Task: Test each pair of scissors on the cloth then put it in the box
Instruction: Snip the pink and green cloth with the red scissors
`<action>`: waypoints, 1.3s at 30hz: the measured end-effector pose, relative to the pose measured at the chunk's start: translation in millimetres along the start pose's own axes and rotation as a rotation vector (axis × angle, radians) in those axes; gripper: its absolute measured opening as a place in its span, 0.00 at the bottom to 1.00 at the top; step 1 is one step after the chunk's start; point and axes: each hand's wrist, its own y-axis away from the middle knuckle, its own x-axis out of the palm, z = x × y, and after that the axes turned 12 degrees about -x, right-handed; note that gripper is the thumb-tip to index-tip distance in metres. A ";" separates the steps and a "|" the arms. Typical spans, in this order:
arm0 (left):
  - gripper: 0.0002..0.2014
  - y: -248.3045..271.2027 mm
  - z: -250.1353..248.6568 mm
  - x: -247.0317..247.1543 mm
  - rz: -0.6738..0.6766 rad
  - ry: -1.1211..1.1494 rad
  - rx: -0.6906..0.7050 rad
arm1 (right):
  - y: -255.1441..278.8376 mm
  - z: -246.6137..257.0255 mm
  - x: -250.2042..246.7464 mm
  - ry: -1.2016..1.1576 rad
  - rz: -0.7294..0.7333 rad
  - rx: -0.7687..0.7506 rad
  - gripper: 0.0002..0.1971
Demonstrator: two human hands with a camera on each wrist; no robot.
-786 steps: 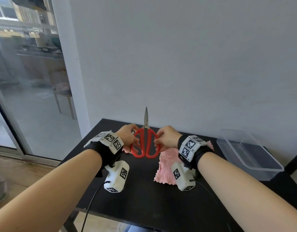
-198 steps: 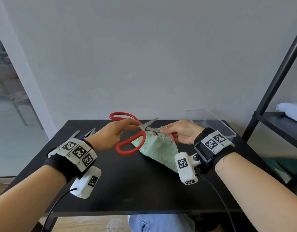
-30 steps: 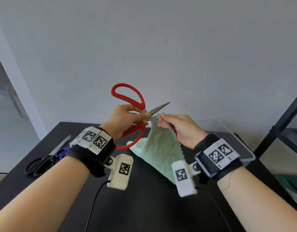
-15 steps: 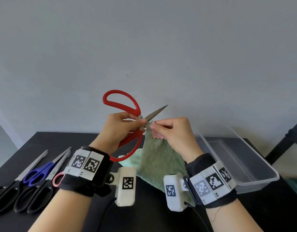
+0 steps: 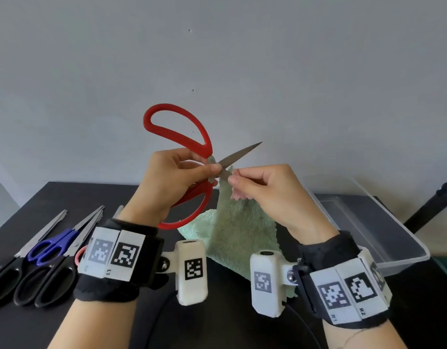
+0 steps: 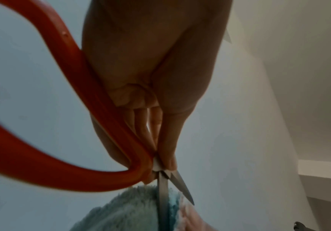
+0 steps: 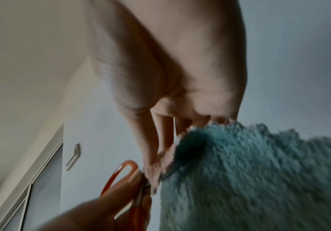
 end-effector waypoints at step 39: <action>0.15 0.6 10.0 0.3 -0.029 0.177 0.013 | -6.0 -23.1 -11.9 0.262 -0.121 -0.161 0.02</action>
